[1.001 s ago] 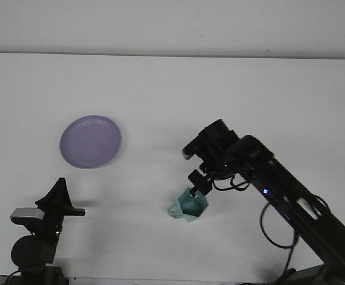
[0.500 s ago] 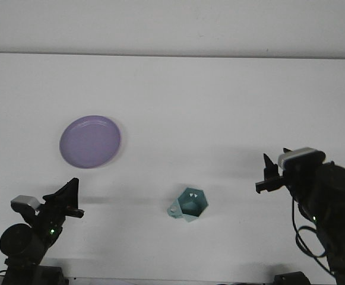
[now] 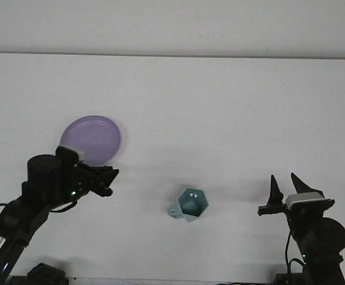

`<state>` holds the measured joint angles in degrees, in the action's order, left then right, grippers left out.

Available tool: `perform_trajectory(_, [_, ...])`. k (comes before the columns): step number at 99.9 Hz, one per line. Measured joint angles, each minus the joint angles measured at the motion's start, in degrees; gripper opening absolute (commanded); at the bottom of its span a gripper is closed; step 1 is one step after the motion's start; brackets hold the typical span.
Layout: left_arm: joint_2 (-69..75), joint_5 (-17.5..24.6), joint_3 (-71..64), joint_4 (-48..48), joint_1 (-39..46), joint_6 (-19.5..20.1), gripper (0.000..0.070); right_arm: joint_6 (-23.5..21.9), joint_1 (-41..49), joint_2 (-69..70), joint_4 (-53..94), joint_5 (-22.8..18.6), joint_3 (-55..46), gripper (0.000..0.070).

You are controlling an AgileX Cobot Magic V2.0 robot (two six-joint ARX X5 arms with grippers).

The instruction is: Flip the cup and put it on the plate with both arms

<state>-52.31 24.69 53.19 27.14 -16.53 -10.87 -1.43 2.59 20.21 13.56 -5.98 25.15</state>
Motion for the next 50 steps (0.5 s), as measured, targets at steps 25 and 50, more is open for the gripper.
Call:
perform_trajectory(25, [-19.85, 0.04, 17.42, 16.68, -9.64, 7.39, 0.0465, -0.61, 0.00, -0.20, -0.09, 0.00, 0.20, 0.0348])
perform_trajectory(50, [-37.13, 0.13, 32.04, 27.30, -17.18, 11.69, 0.0475, -1.03, 0.00, -0.20, -0.17, 0.00, 0.20, 0.0348])
